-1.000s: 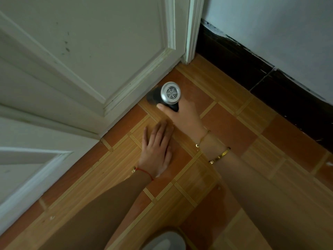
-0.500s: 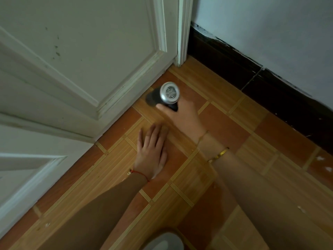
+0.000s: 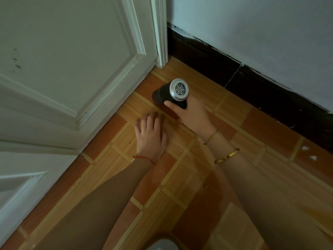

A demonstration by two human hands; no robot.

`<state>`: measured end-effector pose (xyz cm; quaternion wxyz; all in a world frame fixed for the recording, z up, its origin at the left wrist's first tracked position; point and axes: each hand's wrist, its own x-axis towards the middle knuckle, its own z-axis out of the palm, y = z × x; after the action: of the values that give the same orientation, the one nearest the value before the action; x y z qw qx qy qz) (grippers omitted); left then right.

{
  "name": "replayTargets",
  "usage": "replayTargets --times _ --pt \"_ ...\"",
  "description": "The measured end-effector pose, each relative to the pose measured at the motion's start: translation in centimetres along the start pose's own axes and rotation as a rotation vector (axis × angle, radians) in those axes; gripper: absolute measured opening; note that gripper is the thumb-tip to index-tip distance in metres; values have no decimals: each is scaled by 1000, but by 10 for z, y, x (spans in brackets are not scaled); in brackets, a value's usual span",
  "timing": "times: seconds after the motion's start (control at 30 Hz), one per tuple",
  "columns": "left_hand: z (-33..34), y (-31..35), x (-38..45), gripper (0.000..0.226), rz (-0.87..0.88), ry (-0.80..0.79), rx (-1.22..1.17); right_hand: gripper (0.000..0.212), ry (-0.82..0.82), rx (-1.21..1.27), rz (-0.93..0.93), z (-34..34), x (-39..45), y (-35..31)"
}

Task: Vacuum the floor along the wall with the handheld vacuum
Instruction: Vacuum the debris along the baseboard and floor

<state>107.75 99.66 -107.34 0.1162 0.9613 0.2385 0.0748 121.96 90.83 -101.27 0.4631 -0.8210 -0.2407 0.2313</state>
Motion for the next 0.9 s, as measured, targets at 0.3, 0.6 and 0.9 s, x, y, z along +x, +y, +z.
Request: replayTargets --times 0.3,0.6,0.9 --pt "13 6 1 52 22 25 -3 70 126 -130 -36 -10 26 3" --pt "15 5 2 52 20 34 7 56 110 -73 -28 10 46 -6" --pt "15 6 2 50 12 49 -1 69 285 -31 93 -40 35 14"
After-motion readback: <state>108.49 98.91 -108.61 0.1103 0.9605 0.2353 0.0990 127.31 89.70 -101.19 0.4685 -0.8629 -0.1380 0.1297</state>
